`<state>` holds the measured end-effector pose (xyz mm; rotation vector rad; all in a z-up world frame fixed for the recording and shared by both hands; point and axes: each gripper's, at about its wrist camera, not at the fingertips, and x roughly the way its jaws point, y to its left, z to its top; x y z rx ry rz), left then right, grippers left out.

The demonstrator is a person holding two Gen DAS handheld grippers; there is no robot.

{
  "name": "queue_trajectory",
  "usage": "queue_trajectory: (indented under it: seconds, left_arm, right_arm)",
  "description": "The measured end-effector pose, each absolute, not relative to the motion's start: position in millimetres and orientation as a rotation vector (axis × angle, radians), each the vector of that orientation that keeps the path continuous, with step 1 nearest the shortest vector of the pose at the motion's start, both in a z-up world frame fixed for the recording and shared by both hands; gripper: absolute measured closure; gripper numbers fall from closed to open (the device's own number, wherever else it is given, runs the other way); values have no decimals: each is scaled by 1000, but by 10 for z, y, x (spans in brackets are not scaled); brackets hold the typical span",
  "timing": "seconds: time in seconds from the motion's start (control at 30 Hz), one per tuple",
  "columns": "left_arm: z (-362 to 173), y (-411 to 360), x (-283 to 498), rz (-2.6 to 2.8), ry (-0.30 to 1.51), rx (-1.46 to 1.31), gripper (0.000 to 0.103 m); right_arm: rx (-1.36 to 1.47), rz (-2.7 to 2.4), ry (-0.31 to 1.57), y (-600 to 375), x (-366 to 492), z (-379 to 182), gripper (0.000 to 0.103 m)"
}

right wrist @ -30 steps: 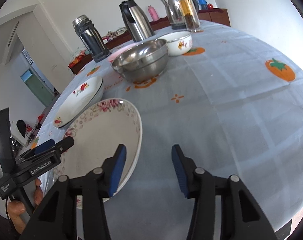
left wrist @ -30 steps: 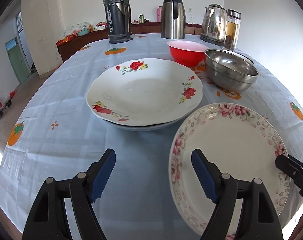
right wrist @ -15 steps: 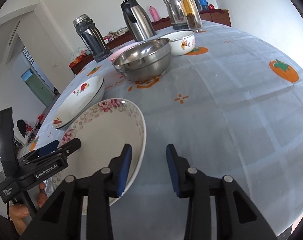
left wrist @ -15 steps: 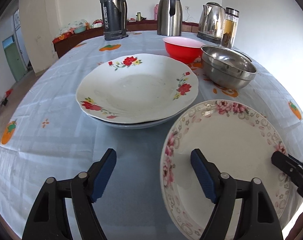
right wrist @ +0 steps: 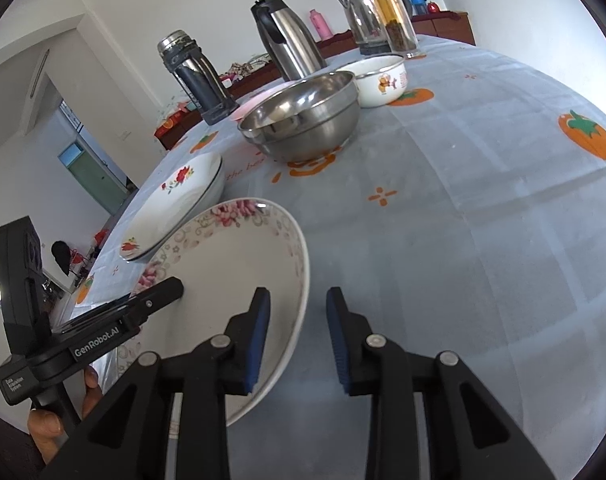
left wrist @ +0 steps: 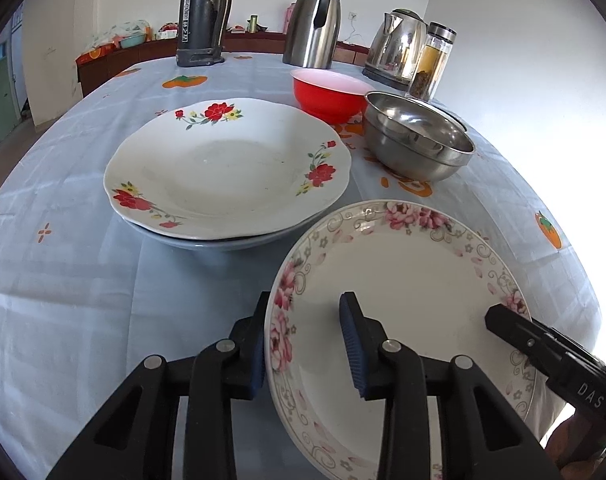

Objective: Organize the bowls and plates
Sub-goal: 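Close both tools on the rim of the pink-rimmed floral plate, then lift the floral plate with both tools and carry it over the plate stack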

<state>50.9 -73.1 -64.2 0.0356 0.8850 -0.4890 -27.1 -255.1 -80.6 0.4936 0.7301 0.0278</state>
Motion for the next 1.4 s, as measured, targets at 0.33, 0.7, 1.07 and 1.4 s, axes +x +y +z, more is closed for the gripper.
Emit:
queue_trajectory:
  seconds: [0.33,0.7,1.07,1.4]
  left_arm:
    - [-643,-705,515,-498,889,21,67]
    - [-566,-656,441,-509,871,18,67]
    - [-324,-506,376,-499,805,-4,67]
    - [-207,-245,469,-451,778,-42,67]
  right_arm:
    - [450,-5,738,-2498,-255,-812,87]
    - [419,-28,730,-2434,-332,-721,88]
    - [401,-12,687,-2316,-359,-485,88]
    - [376,39,682,-2123,-177,-372,88]
